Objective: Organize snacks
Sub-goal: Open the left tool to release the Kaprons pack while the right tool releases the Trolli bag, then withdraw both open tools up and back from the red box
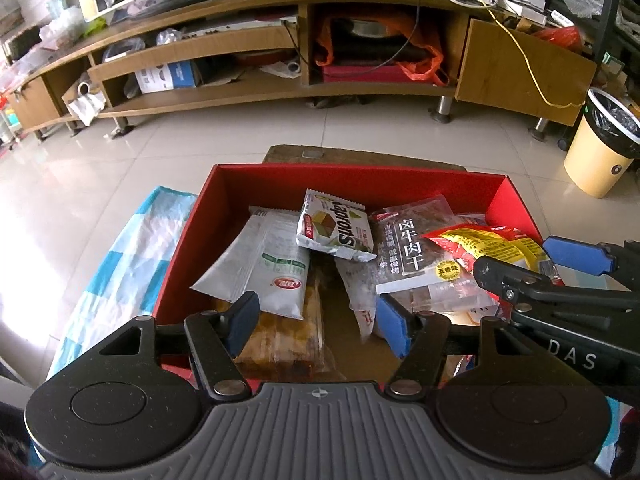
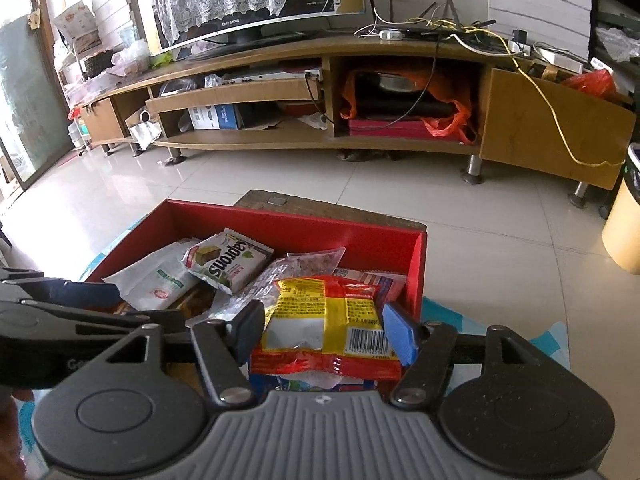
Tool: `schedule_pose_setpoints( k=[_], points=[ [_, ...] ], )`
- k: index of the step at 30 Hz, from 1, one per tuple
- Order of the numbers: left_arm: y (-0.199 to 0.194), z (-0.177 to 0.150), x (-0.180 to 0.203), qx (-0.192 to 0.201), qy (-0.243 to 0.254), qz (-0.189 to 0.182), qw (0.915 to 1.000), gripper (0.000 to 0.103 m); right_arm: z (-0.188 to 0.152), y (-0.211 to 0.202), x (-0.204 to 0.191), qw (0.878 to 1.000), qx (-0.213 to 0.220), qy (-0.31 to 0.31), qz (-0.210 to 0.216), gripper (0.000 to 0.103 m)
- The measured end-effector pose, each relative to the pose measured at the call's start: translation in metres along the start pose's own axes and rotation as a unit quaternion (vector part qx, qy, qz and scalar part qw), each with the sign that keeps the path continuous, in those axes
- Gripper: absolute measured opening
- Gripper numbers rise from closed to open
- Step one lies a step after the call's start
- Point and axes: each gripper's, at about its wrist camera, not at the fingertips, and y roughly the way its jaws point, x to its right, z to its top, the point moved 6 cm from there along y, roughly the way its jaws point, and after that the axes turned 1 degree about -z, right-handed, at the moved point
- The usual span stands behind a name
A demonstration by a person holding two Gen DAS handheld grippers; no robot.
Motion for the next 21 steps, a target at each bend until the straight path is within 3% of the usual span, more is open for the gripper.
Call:
schedule_pose_setpoints(
  k=[21],
  points=[
    [-0.033, -0.016, 0.003, 0.009, -0.009, -0.017, 0.9998, 0.077, -0.016, -0.040, 0.001, 1.000, -0.004, 0.018, 0.008, 0.066]
  ],
)
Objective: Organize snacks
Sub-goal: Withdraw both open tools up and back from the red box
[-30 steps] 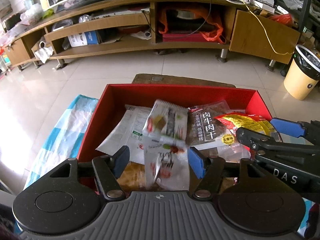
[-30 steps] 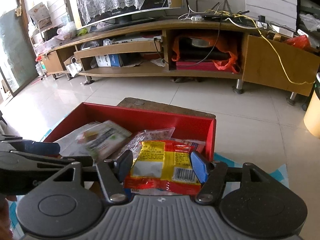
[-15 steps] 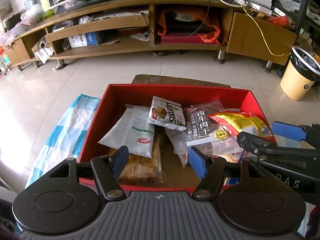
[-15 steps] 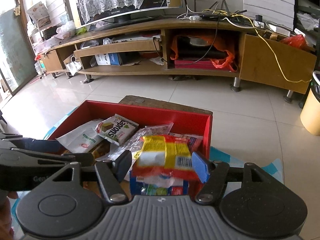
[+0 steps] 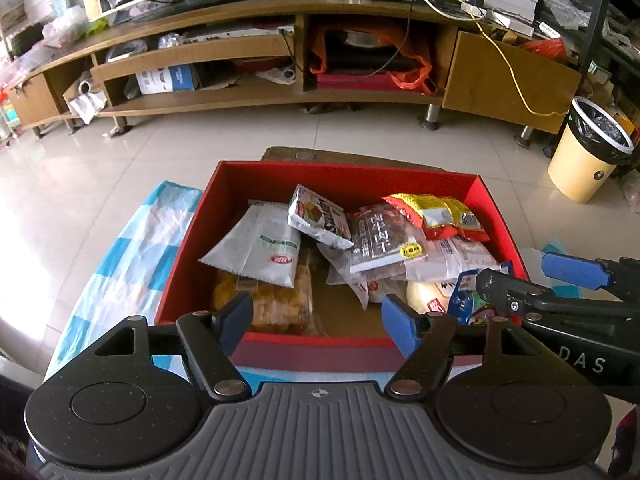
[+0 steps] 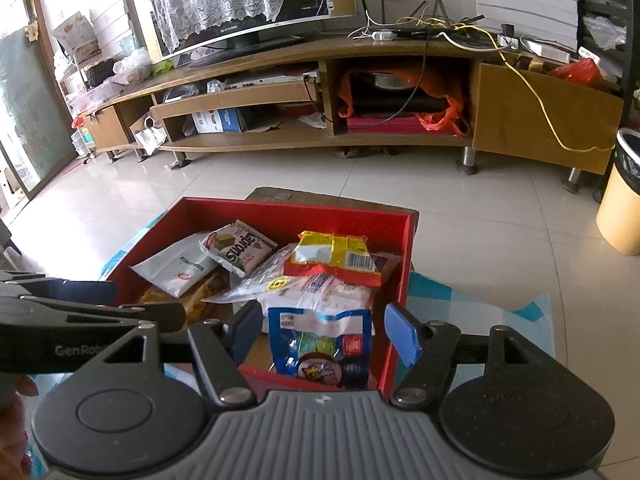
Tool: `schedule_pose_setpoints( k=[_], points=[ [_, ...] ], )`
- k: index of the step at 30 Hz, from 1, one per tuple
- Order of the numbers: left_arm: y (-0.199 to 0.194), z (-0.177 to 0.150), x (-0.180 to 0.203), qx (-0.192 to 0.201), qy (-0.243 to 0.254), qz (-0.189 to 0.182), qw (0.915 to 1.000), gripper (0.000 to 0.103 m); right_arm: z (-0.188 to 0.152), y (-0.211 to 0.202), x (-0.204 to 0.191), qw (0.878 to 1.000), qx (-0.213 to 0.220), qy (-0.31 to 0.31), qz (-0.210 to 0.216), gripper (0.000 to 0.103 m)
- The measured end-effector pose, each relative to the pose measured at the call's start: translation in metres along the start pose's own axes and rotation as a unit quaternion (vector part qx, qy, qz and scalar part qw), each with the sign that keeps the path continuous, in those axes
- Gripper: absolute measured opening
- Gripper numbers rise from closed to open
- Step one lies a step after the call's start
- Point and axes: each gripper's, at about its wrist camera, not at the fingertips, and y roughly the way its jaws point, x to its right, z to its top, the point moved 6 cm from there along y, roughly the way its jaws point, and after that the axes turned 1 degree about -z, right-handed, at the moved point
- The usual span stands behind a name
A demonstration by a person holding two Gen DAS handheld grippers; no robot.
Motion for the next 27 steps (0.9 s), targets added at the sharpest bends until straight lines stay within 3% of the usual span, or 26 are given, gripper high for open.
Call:
schedule_pose_setpoints(
  k=[12, 27],
  points=[
    [-0.013, -0.014, 0.000, 0.003, -0.002, 0.003, 1.0000, 0.084, -0.014, -0.014, -0.001, 1.000, -0.003, 0.014, 0.003, 0.067],
    [-0.035, -0.029, 0.003, 0.008, 0.004, 0.002, 1.0000, 0.085, -0.029, -0.035, -0.002, 0.999, -0.007, 0.033, 0.012, 0.067]
  ],
)
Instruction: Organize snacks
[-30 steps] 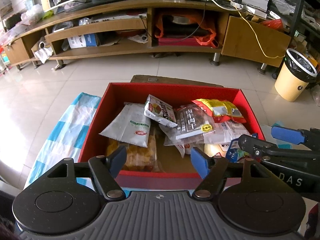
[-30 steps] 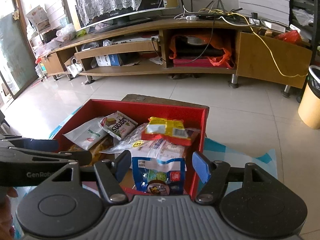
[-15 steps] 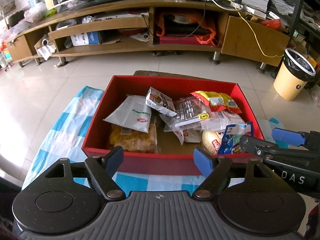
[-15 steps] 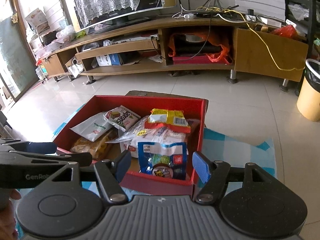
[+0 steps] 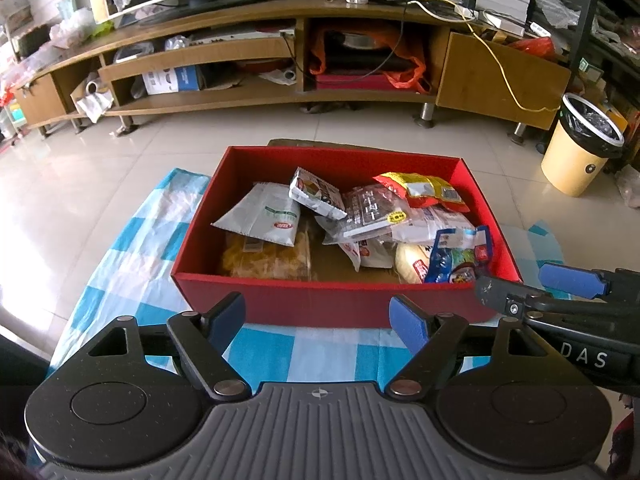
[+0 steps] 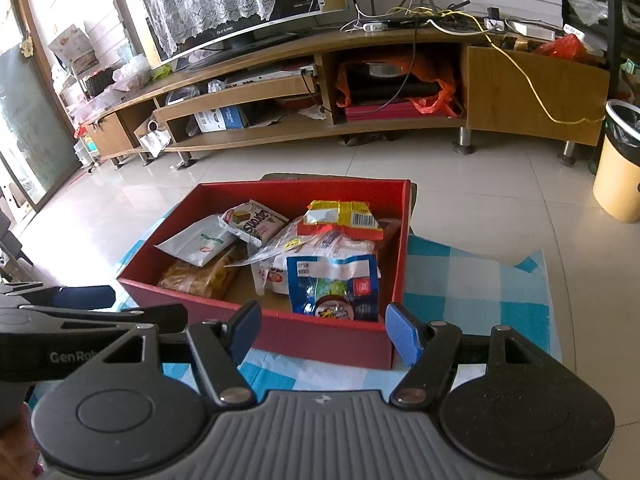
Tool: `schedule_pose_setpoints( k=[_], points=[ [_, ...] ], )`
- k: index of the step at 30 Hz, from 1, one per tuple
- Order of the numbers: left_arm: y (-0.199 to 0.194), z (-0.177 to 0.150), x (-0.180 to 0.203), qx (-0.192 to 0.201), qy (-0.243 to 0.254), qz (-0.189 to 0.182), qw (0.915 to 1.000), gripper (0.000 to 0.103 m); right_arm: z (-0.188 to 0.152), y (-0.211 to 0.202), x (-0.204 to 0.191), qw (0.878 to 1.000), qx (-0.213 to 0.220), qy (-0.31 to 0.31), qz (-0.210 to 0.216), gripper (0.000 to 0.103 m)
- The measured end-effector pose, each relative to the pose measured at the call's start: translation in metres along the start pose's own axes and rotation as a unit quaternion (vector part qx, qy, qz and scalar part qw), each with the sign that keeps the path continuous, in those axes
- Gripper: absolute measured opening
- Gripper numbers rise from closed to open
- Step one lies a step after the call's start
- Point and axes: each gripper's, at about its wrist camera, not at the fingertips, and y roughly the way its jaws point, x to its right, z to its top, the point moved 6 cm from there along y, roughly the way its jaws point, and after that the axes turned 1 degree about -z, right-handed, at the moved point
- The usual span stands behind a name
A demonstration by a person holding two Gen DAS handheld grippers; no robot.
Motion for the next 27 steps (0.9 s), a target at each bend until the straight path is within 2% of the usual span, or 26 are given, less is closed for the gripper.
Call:
schedule_pose_setpoints(
  k=[27],
  points=[
    [-0.047, -0.037, -0.002, 0.017, 0.003, 0.011, 0.9998, 0.094, -0.036, -0.050, -0.013, 1.000, 0.014, 0.012, 0.014, 0.069]
  ],
)
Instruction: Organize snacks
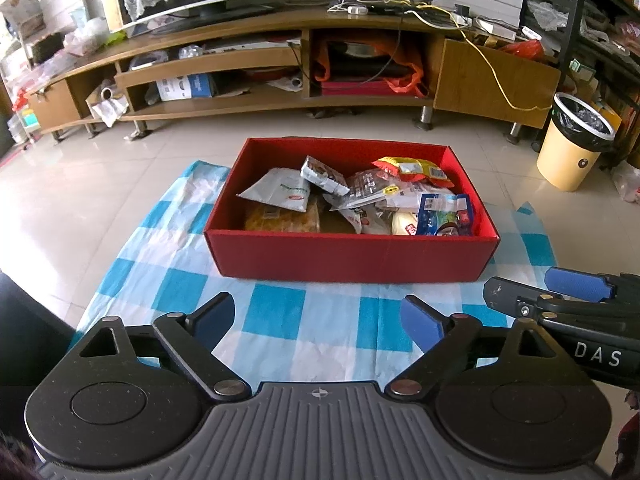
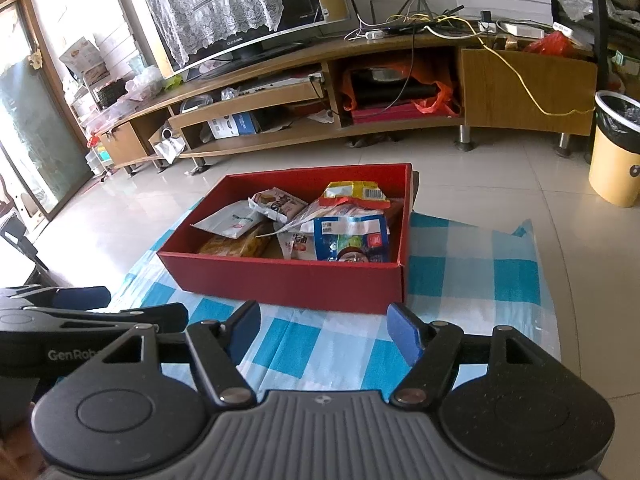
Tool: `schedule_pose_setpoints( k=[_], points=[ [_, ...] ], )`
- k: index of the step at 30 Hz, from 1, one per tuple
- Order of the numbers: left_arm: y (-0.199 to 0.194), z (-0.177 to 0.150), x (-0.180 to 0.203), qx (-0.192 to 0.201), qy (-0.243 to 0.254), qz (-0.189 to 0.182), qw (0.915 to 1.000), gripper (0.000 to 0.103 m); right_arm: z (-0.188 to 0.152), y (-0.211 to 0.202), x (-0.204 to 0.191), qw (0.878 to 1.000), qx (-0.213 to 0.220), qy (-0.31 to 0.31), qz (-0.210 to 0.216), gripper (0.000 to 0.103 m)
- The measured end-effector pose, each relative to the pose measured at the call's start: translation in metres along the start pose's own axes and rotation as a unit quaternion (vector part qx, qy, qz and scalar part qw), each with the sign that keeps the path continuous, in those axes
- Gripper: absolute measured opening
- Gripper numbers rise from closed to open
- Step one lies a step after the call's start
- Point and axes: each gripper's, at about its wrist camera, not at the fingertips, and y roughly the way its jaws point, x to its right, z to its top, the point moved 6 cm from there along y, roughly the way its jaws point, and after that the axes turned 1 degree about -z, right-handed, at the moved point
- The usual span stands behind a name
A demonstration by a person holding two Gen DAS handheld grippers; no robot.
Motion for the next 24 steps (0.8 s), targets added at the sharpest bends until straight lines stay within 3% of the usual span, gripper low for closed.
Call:
schedule_pose_setpoints(
  k=[24],
  points=[
    [-0.025, -0.031, -0.008, 0.007, 0.008, 0.009, 0.9999, 0.094, -0.033, -0.027, -0.017, 1.000, -0.003, 0.008, 0.011, 0.069]
  ],
)
